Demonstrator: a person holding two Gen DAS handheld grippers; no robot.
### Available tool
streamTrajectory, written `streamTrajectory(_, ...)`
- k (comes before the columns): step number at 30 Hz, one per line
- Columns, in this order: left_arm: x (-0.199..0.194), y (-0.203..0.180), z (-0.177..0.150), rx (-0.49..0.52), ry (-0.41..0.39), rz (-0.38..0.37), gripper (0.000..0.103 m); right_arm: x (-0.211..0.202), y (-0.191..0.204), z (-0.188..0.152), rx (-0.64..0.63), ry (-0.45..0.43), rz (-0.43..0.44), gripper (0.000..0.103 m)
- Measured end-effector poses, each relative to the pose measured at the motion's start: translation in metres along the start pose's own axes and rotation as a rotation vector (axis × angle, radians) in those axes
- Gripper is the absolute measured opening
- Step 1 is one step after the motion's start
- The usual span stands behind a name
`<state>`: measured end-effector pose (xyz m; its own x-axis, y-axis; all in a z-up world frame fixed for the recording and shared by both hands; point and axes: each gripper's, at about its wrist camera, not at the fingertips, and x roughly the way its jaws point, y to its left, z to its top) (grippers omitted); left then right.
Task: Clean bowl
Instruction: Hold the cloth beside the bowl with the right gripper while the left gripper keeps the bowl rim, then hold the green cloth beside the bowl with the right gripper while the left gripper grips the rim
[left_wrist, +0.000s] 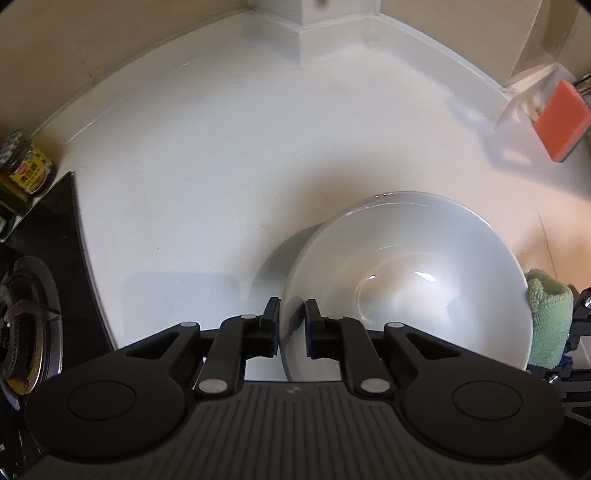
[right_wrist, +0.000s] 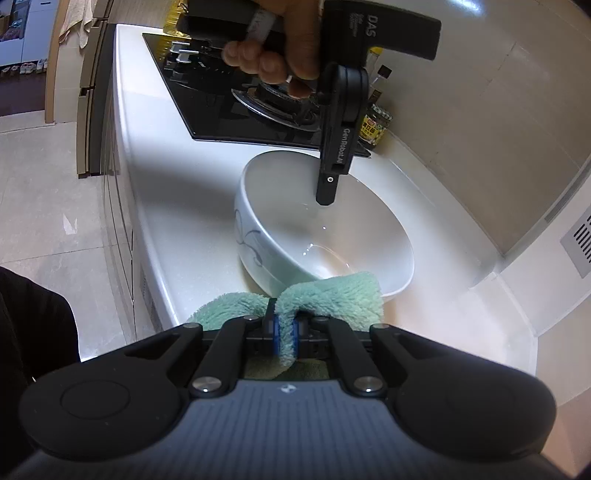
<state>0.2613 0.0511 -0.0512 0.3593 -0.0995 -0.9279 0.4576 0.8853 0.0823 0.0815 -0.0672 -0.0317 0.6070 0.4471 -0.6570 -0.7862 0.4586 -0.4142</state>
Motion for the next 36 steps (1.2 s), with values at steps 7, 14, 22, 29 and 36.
streamTrajectory(7, -0.009, 0.000, -0.008, 0.033, -0.007, 0.012, 0.016, 0.003, -0.004, -0.001, -0.018, 0.019, -0.026, 0.003)
streamTrajectory(14, -0.002, -0.003, 0.015, 0.074, -0.055, 0.010, 0.018, -0.004, 0.021, 0.008, -0.136, -0.014, 0.015, 0.003)
streamTrajectory(22, -0.012, -0.008, -0.010, 0.071, 0.018, 0.067, 0.017, 0.007, 0.000, 0.004, -0.065, 0.020, -0.037, 0.003)
streamTrajectory(29, -0.008, 0.016, 0.008, -0.015, -0.068, -0.035, 0.018, -0.002, 0.018, 0.009, -0.138, -0.007, 0.009, 0.003)
streamTrajectory(36, -0.008, 0.010, -0.001, -0.024, -0.021, 0.040, 0.016, 0.006, 0.020, 0.015, -0.151, -0.019, 0.032, 0.002)
